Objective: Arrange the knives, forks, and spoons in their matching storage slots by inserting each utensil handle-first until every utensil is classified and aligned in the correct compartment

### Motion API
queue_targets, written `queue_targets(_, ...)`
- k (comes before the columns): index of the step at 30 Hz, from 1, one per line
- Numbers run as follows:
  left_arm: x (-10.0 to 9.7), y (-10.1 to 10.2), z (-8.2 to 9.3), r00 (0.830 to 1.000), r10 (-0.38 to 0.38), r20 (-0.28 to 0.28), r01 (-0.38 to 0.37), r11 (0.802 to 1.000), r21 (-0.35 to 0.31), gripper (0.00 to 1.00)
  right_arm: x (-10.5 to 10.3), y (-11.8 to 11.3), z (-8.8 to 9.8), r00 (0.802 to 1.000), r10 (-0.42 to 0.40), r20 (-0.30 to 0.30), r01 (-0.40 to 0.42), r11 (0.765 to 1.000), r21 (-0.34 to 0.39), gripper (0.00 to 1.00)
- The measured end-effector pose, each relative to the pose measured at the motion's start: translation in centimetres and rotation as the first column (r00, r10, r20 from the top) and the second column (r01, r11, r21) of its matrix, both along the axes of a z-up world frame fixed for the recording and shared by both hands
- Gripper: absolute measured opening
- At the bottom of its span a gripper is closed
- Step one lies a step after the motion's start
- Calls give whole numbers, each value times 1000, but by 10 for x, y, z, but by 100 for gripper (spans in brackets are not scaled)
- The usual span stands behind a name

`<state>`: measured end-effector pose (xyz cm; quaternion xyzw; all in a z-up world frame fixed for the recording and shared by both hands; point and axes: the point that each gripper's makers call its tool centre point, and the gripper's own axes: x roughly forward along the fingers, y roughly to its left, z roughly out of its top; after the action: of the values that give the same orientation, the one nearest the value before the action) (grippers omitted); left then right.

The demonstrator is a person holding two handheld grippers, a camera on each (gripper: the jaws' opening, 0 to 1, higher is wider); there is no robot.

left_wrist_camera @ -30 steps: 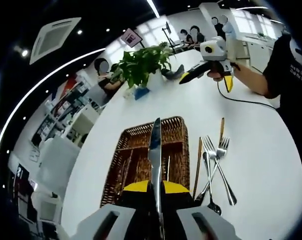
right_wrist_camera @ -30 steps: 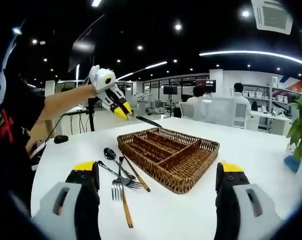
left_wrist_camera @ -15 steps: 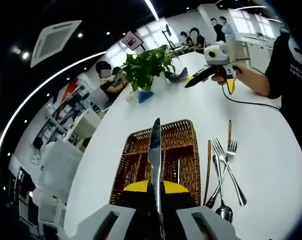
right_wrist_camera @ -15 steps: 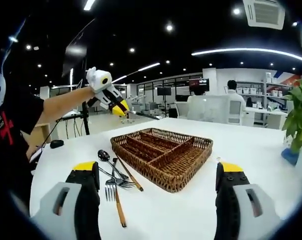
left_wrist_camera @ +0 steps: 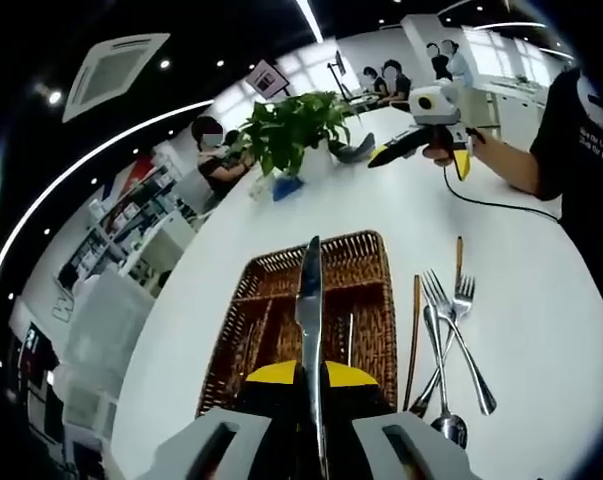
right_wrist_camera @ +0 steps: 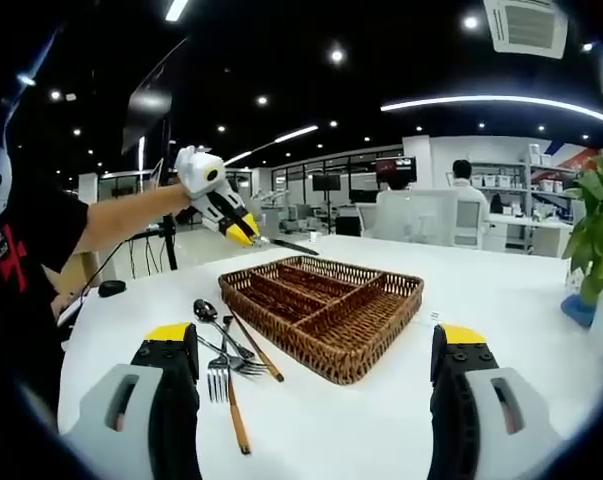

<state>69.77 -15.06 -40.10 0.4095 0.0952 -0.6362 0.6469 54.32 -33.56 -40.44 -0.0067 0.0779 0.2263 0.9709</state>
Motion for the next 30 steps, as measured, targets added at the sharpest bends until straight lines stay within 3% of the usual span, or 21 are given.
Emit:
queue_targets(12, 1, -1, -34, 999, -7, -46, 8, 1000, 7, 6, -1, -1, 5, 1000, 11, 14, -11, 999, 42, 99)
queue_targets(20, 3, -1, -57, 996, -10, -85, 12, 1000, 23, 6, 0, 0, -2, 1000, 5, -3, -5, 1000, 13, 99)
queue_targets(30, -1, 1, -73, 990, -25, -138, 28, 999, 21, 6, 1, 0, -5, 1000, 6, -10, -6, 1000, 14, 99)
